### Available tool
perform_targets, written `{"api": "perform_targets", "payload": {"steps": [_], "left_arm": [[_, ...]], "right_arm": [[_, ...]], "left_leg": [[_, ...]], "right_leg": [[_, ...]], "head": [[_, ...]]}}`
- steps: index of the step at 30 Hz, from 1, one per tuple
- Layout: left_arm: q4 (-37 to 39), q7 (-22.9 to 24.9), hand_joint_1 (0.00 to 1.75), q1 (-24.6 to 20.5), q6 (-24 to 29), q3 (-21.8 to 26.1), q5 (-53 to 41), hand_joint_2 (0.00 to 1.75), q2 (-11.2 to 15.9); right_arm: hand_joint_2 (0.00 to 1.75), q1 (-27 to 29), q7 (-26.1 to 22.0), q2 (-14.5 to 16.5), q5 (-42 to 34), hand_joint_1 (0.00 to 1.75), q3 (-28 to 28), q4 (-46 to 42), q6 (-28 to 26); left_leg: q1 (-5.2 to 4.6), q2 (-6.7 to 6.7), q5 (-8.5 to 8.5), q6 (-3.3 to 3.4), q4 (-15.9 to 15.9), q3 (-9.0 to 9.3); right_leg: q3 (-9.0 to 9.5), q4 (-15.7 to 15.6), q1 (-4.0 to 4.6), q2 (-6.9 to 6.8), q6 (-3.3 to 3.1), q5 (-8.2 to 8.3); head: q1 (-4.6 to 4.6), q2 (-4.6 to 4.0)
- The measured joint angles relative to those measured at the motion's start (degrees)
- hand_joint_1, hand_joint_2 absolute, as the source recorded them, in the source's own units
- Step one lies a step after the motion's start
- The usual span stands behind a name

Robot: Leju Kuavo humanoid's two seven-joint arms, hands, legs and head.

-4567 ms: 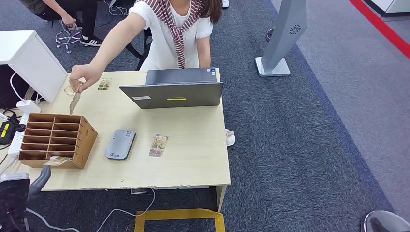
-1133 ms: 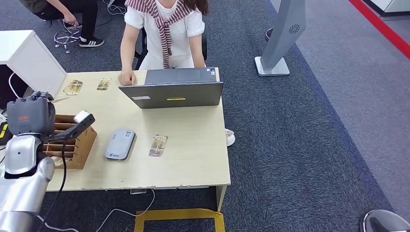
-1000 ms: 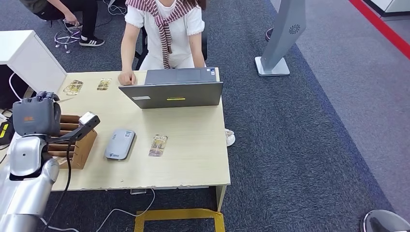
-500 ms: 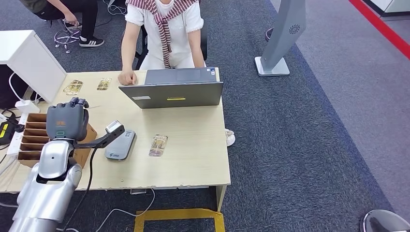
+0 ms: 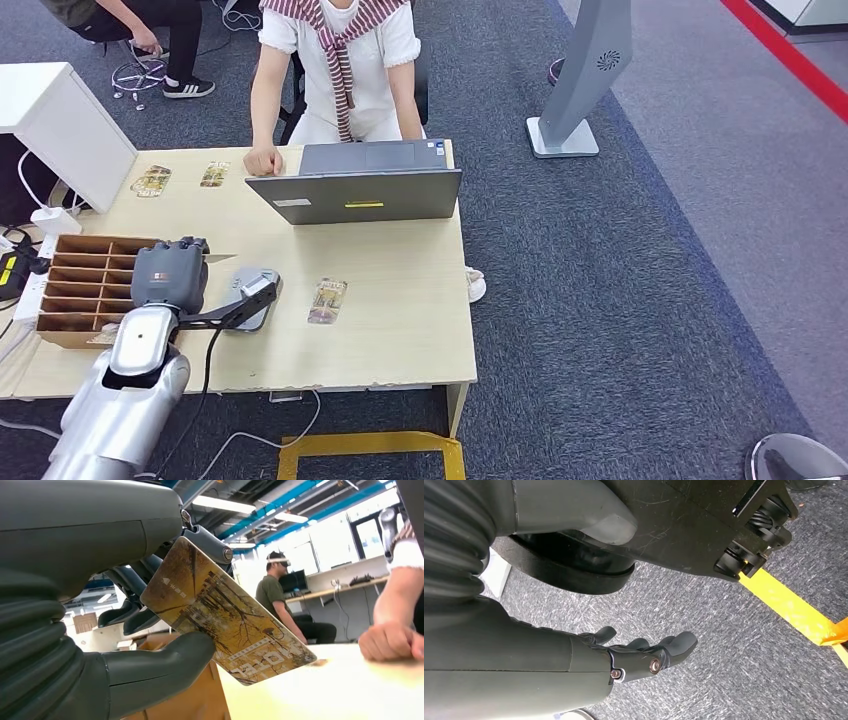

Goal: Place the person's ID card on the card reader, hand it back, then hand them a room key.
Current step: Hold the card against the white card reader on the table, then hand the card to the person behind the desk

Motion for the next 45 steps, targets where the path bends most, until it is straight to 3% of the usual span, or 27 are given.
{"api": "perform_targets", "payload": {"steps": [23, 29, 36, 45], "left_arm": [[9.7, 2.9, 1.75, -0.8, -6.6, -0.9, 2.1, 1.75, -0.5], [10.7, 3.1, 1.75, -1.2, -6.0, -1.3, 2.3, 1.75, -0.5], [10.8, 2.8, 1.75, -1.2, -1.9, -1.7, 2.0, 1.75, -0.5], [2.3, 2.6, 1.75, -1.2, 13.6, -1.7, -1.5, 1.75, 1.0]], "right_arm": [[1.75, -0.1, 0.7, 0.1, 1.5, 0.0, 0.0, 0.0, 0.0], [1.75, -0.1, 0.7, 0.1, 1.6, 0.0, 0.0, 0.0, 0.0], [1.75, -0.1, 0.5, 0.2, 1.6, 0.0, -0.1, 0.0, 0.0], [1.75, -0.1, -0.6, 0.3, 1.6, 0.0, -0.4, 0.1, 0.1]], "left_leg": [[0.0, -0.01, 0.0, 0.0, 0.0, 0.0], [0.0, -0.03, 0.0, 0.0, 0.0, 0.01], [0.0, -0.02, 0.01, 0.0, 0.0, 0.0], [0.0, 0.0, 0.01, 0.0, 0.0, -0.01]], "right_leg": [[0.0, 0.0, 0.0, 0.0, 0.0, 0.0], [0.01, 0.0, 0.0, -0.02, 0.0, 0.0], [0.01, 0.0, 0.0, -0.01, 0.0, 0.0], [0.0, 0.0, 0.0, -0.01, 0.0, 0.0]], "head": [[0.0, 0.0], [-0.01, 0.0], [0.0, 0.0], [0.0, 0.0]]}}
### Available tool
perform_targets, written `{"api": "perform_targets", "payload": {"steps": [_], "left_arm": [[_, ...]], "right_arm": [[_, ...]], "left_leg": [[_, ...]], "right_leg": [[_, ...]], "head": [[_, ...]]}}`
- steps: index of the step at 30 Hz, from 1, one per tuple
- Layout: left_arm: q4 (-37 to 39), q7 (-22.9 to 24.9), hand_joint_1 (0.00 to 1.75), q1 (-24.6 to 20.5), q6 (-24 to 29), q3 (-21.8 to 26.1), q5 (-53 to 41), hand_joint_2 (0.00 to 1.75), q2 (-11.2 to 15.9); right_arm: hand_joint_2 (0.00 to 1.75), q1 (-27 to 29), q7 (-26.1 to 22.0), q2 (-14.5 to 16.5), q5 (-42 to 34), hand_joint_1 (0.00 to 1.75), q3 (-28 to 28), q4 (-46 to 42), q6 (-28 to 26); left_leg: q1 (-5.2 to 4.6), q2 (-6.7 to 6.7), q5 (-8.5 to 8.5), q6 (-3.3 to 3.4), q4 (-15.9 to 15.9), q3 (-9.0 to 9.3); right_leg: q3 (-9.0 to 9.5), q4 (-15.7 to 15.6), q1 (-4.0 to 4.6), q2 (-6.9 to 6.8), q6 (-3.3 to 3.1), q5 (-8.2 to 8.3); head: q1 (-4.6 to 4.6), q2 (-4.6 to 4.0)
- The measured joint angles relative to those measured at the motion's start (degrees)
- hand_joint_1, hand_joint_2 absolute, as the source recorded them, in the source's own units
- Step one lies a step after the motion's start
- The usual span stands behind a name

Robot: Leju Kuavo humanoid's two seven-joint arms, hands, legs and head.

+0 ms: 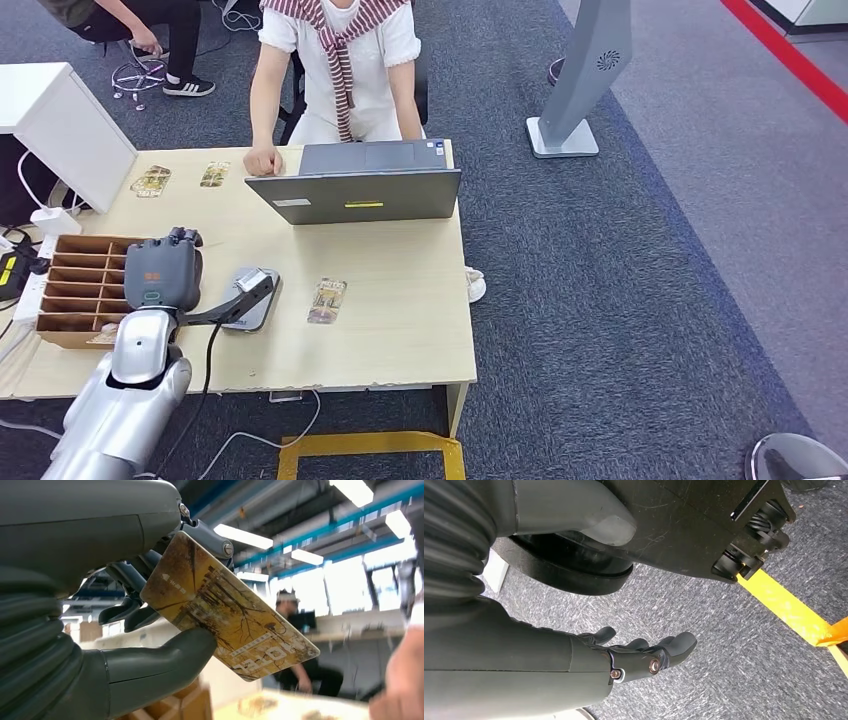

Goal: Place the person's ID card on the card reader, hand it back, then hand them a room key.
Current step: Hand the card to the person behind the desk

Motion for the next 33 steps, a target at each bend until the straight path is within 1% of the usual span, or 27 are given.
{"api": "perform_targets", "payload": {"steps": [2, 5, 10, 14, 17, 26, 30, 33], "left_arm": [[-2.1, -1.1, 1.75, -0.8, 1.0, 0.3, -0.1, 1.75, 1.0], [-3.6, -2.6, 1.75, -2.5, 1.2, 1.3, -0.3, 1.75, 2.1], [-4.1, -2.9, 1.75, -4.8, 0.6, 2.2, -1.3, 1.75, 3.3], [-1.5, -3.1, 1.75, -9.9, -2.1, 2.9, -1.5, 1.75, 5.3], [0.7, -3.4, 1.75, -12.7, -2.4, 3.3, -1.5, 1.75, 6.1], [4.5, -2.9, 1.75, -16.1, -4.3, 3.5, -1.6, 1.75, 7.3], [5.7, -2.7, 1.75, -16.8, -4.4, 3.5, -1.6, 1.75, 7.6], [6.5, -2.4, 0.44, -17.0, -4.3, 3.5, -1.6, 1.75, 7.7]], "right_arm": [[1.75, 0.0, -0.2, 0.0, 0.0, 0.0, 0.0, 0.0, 0.0], [1.75, 0.0, -0.4, 0.0, 0.0, 0.0, -0.1, 0.1, 0.0], [1.75, 0.0, -0.6, 0.0, 0.2, 0.0, -0.2, 0.2, 0.0], [1.75, 0.0, -0.9, 0.0, 0.1, 0.0, -0.6, 0.2, 0.1], [1.75, 0.0, -1.0, 0.0, 0.1, 0.0, -0.9, 0.2, 0.1], [1.75, 0.0, -0.4, 0.0, 0.2, 0.0, -1.1, 0.2, 0.2], [1.75, 0.0, -0.4, 0.0, 0.2, 0.0, -1.2, 0.2, 0.2], [1.75, 0.0, -0.4, 0.0, 0.2, 0.0, -1.3, 0.2, 0.2]], "left_leg": [[0.0, -0.01, 0.01, 0.0, 0.0, 0.0], [0.01, -0.01, 0.02, -0.01, 0.0, 0.01], [0.01, -0.01, 0.03, -0.01, 0.0, 0.0], [0.01, -0.01, 0.03, -0.01, 0.0, -0.01], [0.01, 0.0, 0.04, -0.01, 0.0, -0.01], [0.01, 0.0, 0.03, -0.01, 0.0, -0.01], [0.01, -0.01, 0.04, -0.01, 0.0, -0.01], [0.01, -0.02, 0.04, -0.01, 0.0, -0.01]], "right_leg": [[0.0, 0.0, 0.0, 0.0, 0.0, 0.0], [0.0, 0.0, 0.0, -0.01, 0.0, 0.01], [-0.01, 0.0, 0.0, 0.0, -0.01, 0.02], [-0.01, 0.0, 0.01, 0.0, -0.01, 0.03], [-0.01, 0.0, 0.01, 0.0, -0.01, 0.03], [-0.01, 0.0, 0.0, 0.0, -0.01, 0.03], [-0.01, 0.0, 0.0, 0.0, -0.01, 0.03], [-0.01, 0.0, 0.0, -0.01, -0.01, 0.03]], "head": [[0.0, 0.0], [-0.01, 0.0], [0.0, 0.0], [-0.01, 0.0], [-0.01, 0.0], [0.0, 0.0], [0.01, 0.0], [0.0, 0.0]]}}
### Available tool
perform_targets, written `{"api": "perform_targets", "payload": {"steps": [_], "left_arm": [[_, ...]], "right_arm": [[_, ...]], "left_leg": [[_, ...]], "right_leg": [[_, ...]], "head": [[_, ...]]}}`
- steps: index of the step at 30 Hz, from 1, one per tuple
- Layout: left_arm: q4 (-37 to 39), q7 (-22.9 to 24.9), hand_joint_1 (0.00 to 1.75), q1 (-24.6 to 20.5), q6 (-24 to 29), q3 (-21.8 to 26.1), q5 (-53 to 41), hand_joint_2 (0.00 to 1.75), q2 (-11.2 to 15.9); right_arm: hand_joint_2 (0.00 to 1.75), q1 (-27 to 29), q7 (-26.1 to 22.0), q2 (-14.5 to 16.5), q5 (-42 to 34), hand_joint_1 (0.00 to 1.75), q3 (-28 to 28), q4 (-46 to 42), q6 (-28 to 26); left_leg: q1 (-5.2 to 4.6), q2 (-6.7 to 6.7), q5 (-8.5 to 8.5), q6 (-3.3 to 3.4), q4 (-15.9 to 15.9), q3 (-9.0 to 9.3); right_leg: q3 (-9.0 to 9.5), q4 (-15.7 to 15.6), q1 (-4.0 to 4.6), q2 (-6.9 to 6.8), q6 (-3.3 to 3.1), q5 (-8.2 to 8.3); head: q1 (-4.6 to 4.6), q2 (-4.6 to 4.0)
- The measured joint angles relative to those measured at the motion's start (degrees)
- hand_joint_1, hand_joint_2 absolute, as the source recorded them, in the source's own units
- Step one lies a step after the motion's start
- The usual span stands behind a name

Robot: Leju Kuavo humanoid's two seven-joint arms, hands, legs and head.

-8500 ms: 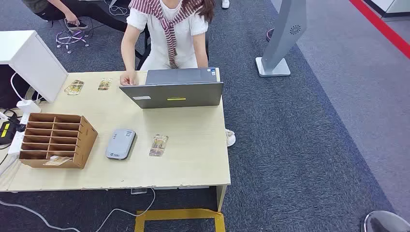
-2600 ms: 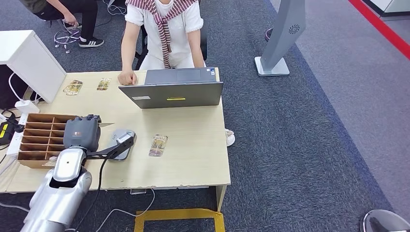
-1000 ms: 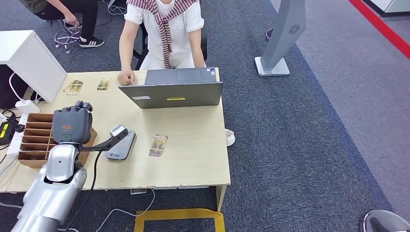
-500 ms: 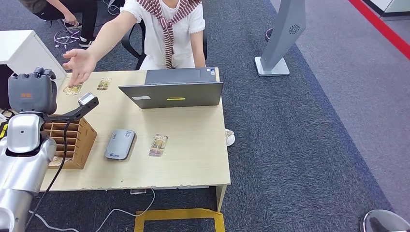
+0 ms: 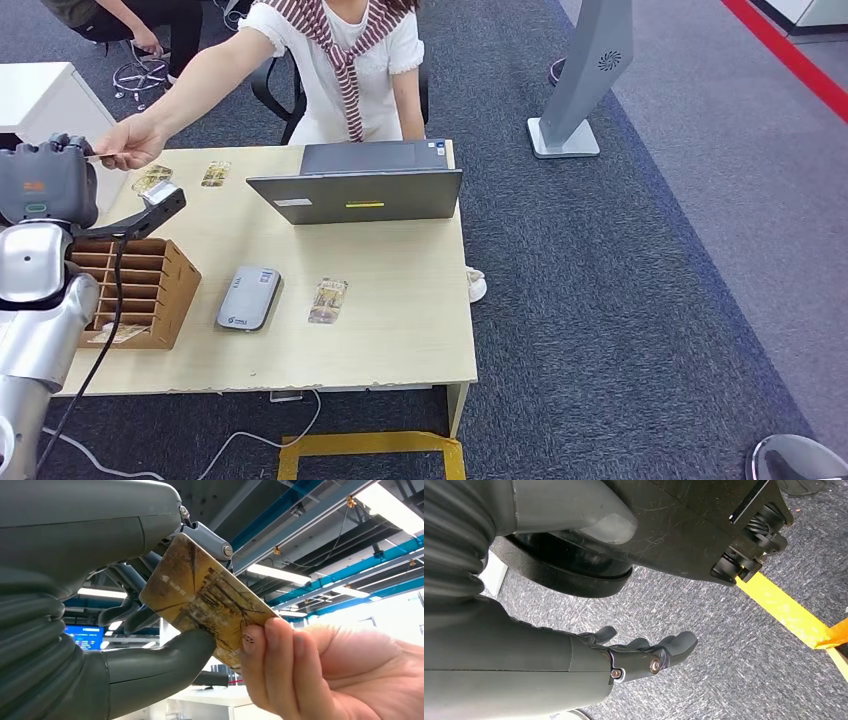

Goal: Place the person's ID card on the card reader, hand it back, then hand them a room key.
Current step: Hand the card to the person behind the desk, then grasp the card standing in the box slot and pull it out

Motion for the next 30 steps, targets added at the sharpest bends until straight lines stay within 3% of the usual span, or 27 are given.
{"api": "perform_targets", "payload": {"steps": [1, 11, 16, 19, 25, 30], "left_arm": [[0.2, 0.1, 0.0, 0.0, 0.0, 0.0, 0.0, 1.75, 0.0], [1.2, 0.7, 0.0, 0.0, 1.3, 0.0, 0.0, 1.75, 0.1], [0.5, -1.2, 0.0, 2.1, 5.3, 0.7, 1.7, 1.75, 0.1], [-3.4, -4.2, 0.0, 6.7, 7.9, 2.2, 5.3, 1.75, -0.2], [-20.9, -7.2, 0.0, 22.0, 9.0, 3.8, 9.5, 1.75, -1.3], [-29.0, -7.5, 0.0, 28.1, 8.7, 4.9, 10.0, 1.75, -1.5]], "right_arm": [[1.75, 0.0, 0.0, 0.0, 0.0, 0.0, 0.0, 0.0, 0.0], [1.75, 0.0, 0.0, 0.0, 0.5, 0.0, -0.1, 0.0, 0.0], [1.75, 0.0, 0.3, 0.0, 0.9, 0.0, -0.1, 0.0, -0.2], [1.75, 0.0, 0.6, 0.0, 0.8, 0.0, -0.2, 0.0, -0.4], [1.75, 0.4, 0.6, 0.0, -0.1, 0.0, -1.4, 0.0, -1.3], [1.75, 0.4, 0.8, 0.0, -0.2, 0.0, -1.9, 0.0, -1.4]], "left_leg": [[0.0, 0.01, 0.0, 0.0, 0.0, 0.0], [0.0, 0.03, 0.01, 0.02, 0.0, -0.01], [-0.01, 0.05, 0.01, 0.02, 0.0, 0.0], [-0.01, 0.07, 0.0, 0.01, 0.0, 0.01], [-0.04, 0.1, -0.07, 0.03, 0.0, -0.02], [-0.04, 0.06, -0.07, 0.04, 0.0, -0.05]], "right_leg": [[0.0, 0.0, 0.0, 0.01, 0.0, 0.0], [0.0, 0.0, 0.0, 0.02, 0.0, 0.01], [0.0, 0.0, 0.0, 0.03, 0.0, 0.0], [0.0, 0.0, -0.01, 0.05, 0.0, 0.0], [-0.04, 0.0, -0.03, 0.13, 0.05, -0.06], [0.0, -0.1, -0.03, 0.04, 0.05, -0.06]], "head": [[0.0, 0.0], [0.0, 0.0], [0.0, 0.0], [-0.01, 0.0], [0.01, 0.0], [0.0, 0.0]]}}
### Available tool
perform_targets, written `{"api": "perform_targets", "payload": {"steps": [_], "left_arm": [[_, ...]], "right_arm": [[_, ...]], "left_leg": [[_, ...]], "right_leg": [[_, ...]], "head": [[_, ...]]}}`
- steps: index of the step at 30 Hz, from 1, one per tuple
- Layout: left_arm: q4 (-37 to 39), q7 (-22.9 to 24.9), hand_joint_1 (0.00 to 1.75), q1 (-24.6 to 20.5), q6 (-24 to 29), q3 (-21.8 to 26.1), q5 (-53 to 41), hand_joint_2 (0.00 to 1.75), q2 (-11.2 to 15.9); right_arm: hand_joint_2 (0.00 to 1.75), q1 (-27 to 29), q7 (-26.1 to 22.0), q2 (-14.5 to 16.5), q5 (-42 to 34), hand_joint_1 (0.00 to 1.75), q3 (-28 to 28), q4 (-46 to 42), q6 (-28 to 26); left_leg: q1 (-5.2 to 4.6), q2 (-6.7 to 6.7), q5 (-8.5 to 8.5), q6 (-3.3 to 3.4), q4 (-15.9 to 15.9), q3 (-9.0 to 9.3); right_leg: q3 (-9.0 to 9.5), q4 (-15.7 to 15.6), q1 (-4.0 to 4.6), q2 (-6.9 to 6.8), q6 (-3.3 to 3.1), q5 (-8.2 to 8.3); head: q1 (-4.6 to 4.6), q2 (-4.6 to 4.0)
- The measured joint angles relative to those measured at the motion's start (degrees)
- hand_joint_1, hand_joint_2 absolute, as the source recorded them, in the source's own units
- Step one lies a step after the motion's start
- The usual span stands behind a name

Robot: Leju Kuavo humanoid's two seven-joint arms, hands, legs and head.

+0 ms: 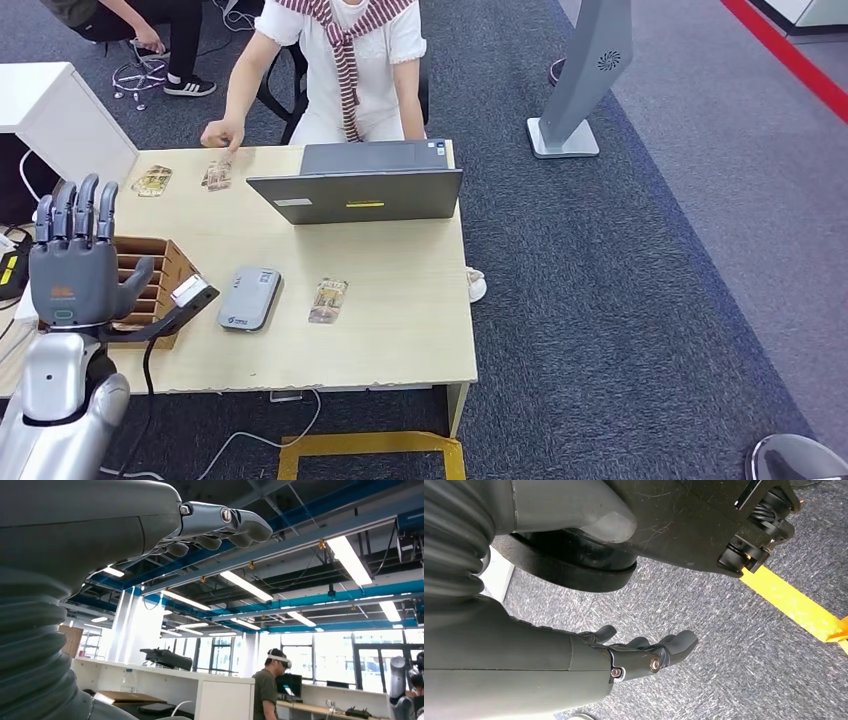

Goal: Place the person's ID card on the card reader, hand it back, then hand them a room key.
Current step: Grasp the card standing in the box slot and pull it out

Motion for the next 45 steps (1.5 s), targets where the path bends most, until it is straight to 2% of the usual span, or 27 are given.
{"api": "perform_targets", "payload": {"steps": [4, 9, 15, 18, 24, 34, 45], "left_arm": [[-7.1, -0.3, 0.0, 7.4, -1.6, 1.1, 0.0, 1.75, 0.2], [-13.8, 0.8, 0.0, 15.5, -8.2, 2.7, 0.6, 1.75, 1.7], [-14.5, 2.9, 0.0, 18.0, -19.8, 5.5, 4.1, 1.75, 5.0], [-12.6, 3.0, 0.0, 17.8, -21.9, 7.2, 5.6, 1.75, 6.4], [-8.3, 3.6, 0.0, 17.5, -22.0, 10.2, 6.5, 1.75, 7.5], [-3.8, 4.0, 0.0, 16.2, -19.1, 12.6, 5.4, 1.75, 7.4], [1.6, 3.3, 0.0, 13.6, -13.5, 12.8, 1.7, 1.75, 5.2]], "right_arm": [[1.75, 0.2, 0.1, 0.0, -0.1, 0.0, -0.7, 0.0, -0.4], [1.75, 0.2, 0.1, 0.0, -0.2, 0.0, -1.3, 0.0, -0.7], [1.75, 0.2, 0.1, 0.0, 0.6, 0.0, -2.0, 0.0, -0.8], [1.75, 0.2, 0.0, 0.0, 1.1, 0.0, -2.0, 0.0, -0.6], [1.75, 0.2, 0.0, 0.0, 1.8, 0.0, -2.0, 0.0, -0.5], [1.75, 0.2, -0.1, 0.0, 2.2, 0.0, -2.0, 0.0, 0.0], [1.75, 0.2, -0.1, 0.0, 3.6, 0.0, -2.0, 0.0, 0.3]], "left_leg": [[0.0, 0.08, 0.0, 0.0, 0.0, 0.04], [0.01, 0.0, 0.0, 0.0, 0.0, 0.0], [0.04, -0.01, 0.02, -0.01, 0.0, 0.0], [0.04, -0.01, 0.04, -0.01, 0.0, 0.01], [0.04, -0.01, 0.04, -0.01, 0.0, 0.01], [0.04, -0.03, 0.03, -0.01, 0.0, 0.01], [0.04, -0.03, 0.03, -0.01, 0.0, 0.01]], "right_leg": [[0.0, 0.0, 0.0, 0.08, 0.0, 0.0], [-0.05, 0.0, 0.01, 0.01, 0.0, -0.03], [-0.03, 0.0, 0.04, -0.01, 0.0, -0.02], [-0.02, 0.0, 0.04, -0.01, -0.01, -0.01], [-0.01, 0.0, 0.04, 0.0, -0.01, -0.01], [-0.01, 0.0, 0.03, -0.01, -0.01, 0.0], [-0.01, 0.0, 0.03, -0.01, 0.0, 0.0]], "head": [[0.0, 0.0], [0.01, 0.0], [0.0, 0.0], [0.01, 0.0], [0.0, 0.0], [0.0, 0.0], [0.01, 0.0]]}}
